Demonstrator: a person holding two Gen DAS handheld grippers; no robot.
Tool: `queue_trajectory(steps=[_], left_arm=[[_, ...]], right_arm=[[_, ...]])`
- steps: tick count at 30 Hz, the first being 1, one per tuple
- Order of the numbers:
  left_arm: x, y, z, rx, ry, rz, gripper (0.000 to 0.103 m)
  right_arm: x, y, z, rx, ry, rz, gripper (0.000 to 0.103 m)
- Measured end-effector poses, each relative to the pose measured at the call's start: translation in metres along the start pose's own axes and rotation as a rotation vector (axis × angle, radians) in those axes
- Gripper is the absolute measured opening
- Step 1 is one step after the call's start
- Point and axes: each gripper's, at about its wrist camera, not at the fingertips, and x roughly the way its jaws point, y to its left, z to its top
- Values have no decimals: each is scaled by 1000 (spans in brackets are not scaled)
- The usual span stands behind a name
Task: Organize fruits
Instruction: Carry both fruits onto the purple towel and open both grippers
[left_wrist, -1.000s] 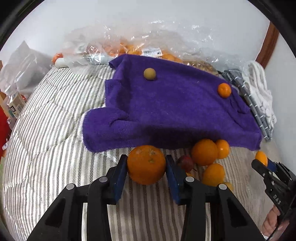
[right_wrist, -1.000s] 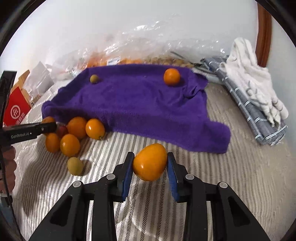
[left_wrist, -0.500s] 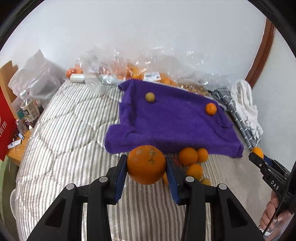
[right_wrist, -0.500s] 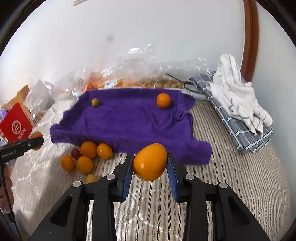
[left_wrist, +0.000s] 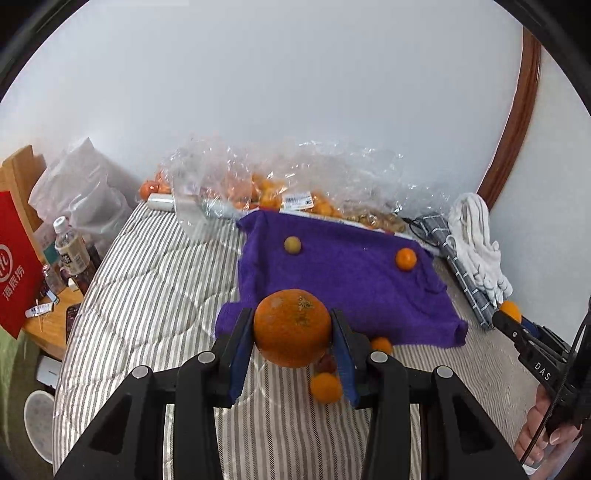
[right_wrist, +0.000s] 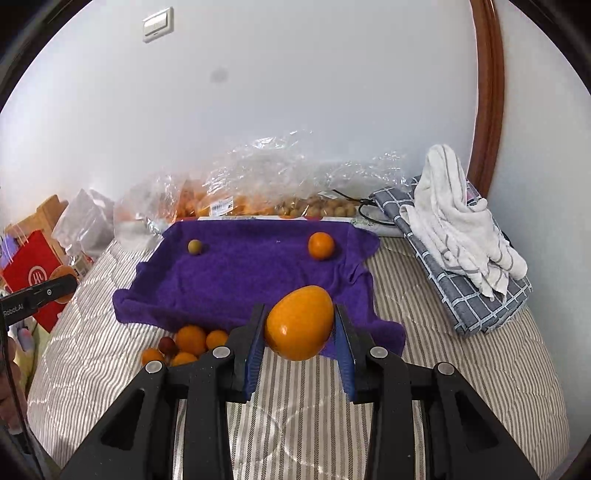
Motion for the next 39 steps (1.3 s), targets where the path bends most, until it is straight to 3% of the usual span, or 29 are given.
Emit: queue_trajectory(steps=[9,12,27,33,39], left_arm=[[18,-12,17,33,-43,13,39],[32,-16,24,51,-56,51,39],[111,-21,50,34,-46,80,39],[143,-20,45,42,-20,114,39],[163,-13,35,32,14,99,39]], right_arm=[[30,-20,16,53,31,41,35],[44,-26,22,61,41,26,35],[115,-28,58,59,63,27,35],[147,-31,54,82,107,37,35],[170,-39,41,93,135,51,35]])
